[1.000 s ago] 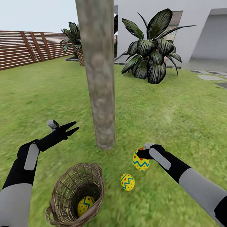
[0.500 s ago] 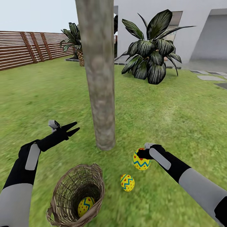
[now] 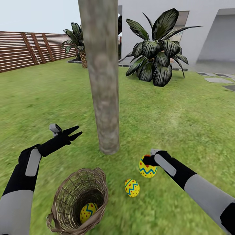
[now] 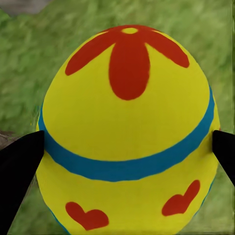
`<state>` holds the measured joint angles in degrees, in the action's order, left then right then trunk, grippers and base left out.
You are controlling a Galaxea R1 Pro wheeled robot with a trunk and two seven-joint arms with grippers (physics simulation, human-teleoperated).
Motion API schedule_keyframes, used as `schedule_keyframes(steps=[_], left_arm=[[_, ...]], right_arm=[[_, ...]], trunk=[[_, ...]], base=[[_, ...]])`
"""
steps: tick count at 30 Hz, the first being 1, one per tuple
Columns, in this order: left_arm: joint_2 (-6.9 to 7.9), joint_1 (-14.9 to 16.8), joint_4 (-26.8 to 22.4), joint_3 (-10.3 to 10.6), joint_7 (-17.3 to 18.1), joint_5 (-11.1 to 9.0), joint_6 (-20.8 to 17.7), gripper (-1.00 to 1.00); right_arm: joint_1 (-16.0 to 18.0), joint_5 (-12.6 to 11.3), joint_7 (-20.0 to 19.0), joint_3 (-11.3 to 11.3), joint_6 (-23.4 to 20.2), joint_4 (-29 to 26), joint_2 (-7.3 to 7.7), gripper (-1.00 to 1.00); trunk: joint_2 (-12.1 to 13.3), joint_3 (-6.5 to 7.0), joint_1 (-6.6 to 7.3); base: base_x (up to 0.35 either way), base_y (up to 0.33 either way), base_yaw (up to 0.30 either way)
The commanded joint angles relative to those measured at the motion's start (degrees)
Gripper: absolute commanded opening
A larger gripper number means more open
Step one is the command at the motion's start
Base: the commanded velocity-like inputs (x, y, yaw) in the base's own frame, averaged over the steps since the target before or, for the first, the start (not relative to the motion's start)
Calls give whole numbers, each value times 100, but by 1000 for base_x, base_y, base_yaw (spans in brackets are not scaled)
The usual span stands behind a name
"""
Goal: Take the three Easter eggs out of the wicker basket on the lawn in the garden, then place them on the lawn next to a single tree (choose any tree) so that all three eggs are next to the same tree and none are left in the basket.
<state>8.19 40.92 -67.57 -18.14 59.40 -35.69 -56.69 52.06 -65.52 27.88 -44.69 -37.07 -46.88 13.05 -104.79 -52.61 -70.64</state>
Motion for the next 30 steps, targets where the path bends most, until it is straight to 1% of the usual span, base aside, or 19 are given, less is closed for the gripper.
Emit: schedule_keyframes(steps=[1, 2, 4, 5, 8, 10, 13, 14, 15, 16, 19, 21, 22, 24, 25, 30], left_arm=[[1, 2, -67, -3, 18, 1, -35, 100], [15, -9, -179, -8, 23, -2, -45, 100], [33, -25, -286, -13, 26, -52, -51, 100], [37, -34, -314, -10, 27, -114, -52, 100], [27, -39, -333, -6, 28, -168, -52, 100], [19, -40, -335, -4, 28, -173, -52, 100], [0, -40, -336, 3, 28, -175, -53, 100], [-1, -40, -336, 6, 29, -175, -53, 100], [-2, -40, -336, 7, 31, -175, -54, 100], [-2, -40, -336, 10, 31, -175, -53, 100], [-24, -40, -330, 12, 33, -175, -54, 100], [-99, -40, -335, 12, 30, -175, -53, 100], [-118, -40, -335, 12, 30, -175, -53, 100], [-125, -40, -336, 12, 29, -175, -53, 100], [-130, -40, -336, 12, 29, -175, -53, 100], [-126, -40, -340, 12, 28, -175, -53, 100]], right_arm=[[11, 11, 58, -25, 7, 70, -14, -100], [18, 182, 56, -24, 7, 220, -34, -100], [22, 385, 45, -17, 7, 395, -81, -100], [23, 445, 48, -15, 10, 492, -144, -100], [46, 527, 35, -17, 58, 775, -206, -100], [56, 723, -1, -19, 149, 872, -229, -100], [59, 1240, -18, -22, 199, 1025, -534, -100], [59, 1449, -19, -19, 220, 1139, -636, -100], [59, 1563, -23, -16, 298, 1225, -682, -100], [59, 1639, -25, -18, 471, 1310, -712, -100], [59, 1686, -28, -22, 630, 1368, -769, -100], [59, 1723, -29, -22, 645, 1378, -879, -100], [59, 1842, -29, -22, 650, 1381, -909, -100], [59, 2012, -29, -22, 656, 1443, -934, -100], [59, 2040, -29, -22, 657, 1474, -939, -100], [59, 2069, -29, -22, 658, 1509, -944, -100]], trunk=[[-44, -23, -22], [-84, -41, -44], [-164, -77, -88], [-204, -95, -110], [-325, -149, -176], [-405, -185, -220], [-525, -239, -286], [-565, -257, -308], [-606, -275, -329], [-646, -292, -351], [-766, -346, -417], [-846, -382, -461], [-886, -400, -483], [-966, -436, -527], [-1007, -454, -549], [-1207, -544, -659]], base=[[0, 0, 0], [0, 0, 0], [0, 0, 0], [0, 0, 0], [0, 0, 0], [0, 0, 0], [0, 0, 0], [0, 0, 0], [0, 0, 0], [0, 0, 0], [0, 0, 0], [0, 0, 0], [0, 0, 0], [0, 0, 0], [0, 0, 0], [0, 0, 0]])
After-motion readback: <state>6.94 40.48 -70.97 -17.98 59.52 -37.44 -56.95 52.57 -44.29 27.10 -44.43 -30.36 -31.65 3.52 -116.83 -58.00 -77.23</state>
